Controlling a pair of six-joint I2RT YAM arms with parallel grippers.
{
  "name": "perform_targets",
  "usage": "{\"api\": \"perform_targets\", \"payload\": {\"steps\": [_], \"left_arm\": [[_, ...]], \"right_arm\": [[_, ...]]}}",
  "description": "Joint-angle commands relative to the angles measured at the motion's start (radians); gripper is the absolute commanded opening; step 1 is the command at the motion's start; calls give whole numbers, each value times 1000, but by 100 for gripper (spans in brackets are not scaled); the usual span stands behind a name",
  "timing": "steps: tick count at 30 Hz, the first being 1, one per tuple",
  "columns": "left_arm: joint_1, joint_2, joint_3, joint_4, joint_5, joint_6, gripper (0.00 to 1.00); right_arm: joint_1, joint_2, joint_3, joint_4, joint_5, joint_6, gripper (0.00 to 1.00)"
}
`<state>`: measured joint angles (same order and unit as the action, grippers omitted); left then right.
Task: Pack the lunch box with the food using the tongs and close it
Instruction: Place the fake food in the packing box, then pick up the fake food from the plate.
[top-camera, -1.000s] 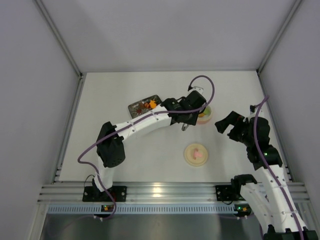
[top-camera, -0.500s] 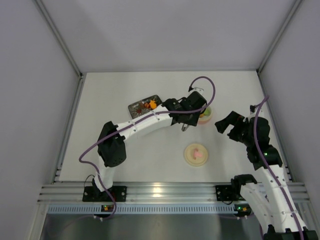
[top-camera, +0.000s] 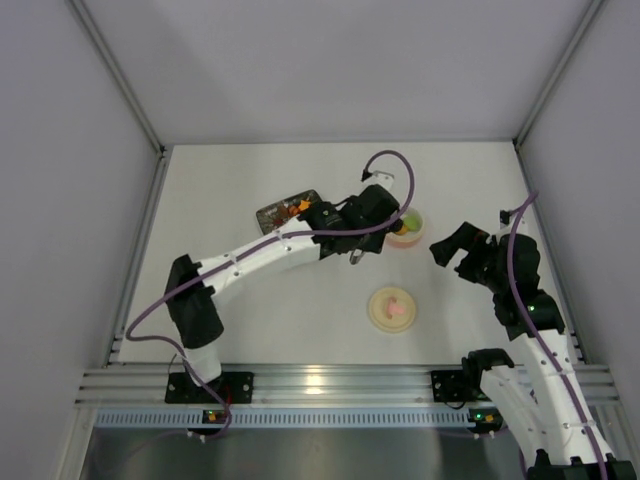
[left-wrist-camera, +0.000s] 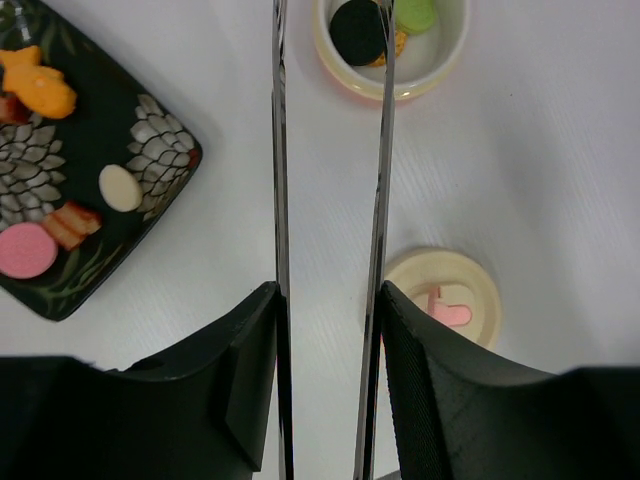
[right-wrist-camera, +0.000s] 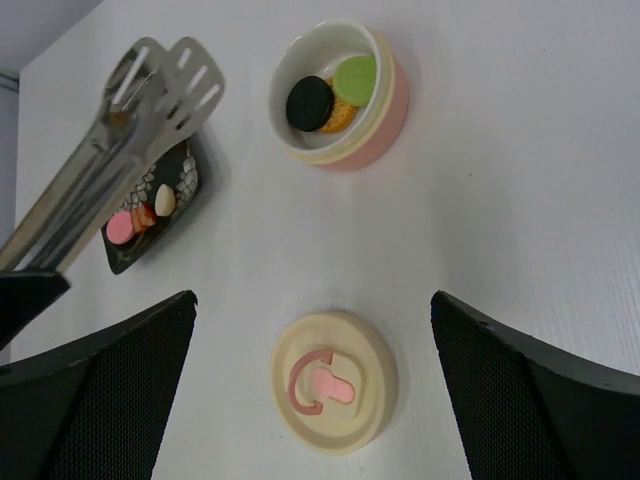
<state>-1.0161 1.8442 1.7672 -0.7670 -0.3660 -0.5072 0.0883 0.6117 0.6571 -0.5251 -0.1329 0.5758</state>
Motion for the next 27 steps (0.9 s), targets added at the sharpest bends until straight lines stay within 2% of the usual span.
{"api": "perform_targets", "payload": {"steps": [1,7,16,27], "left_arm": [[-4,-200,-101,-18,-105,-39,48],[1,-391,-322,-132,-206,-143,50],[89,-563,-593,-155,-165,-232,51],[178,-582,-690,-130,-134,-226,52]], "right_arm": [[-16,-9,12,19,-7,-5,100],[-16,-3,-23,62,-20,13,99],[-18,23,-47,96,-40,18,100],[-16,40,-67,125,-59,25,99]]}}
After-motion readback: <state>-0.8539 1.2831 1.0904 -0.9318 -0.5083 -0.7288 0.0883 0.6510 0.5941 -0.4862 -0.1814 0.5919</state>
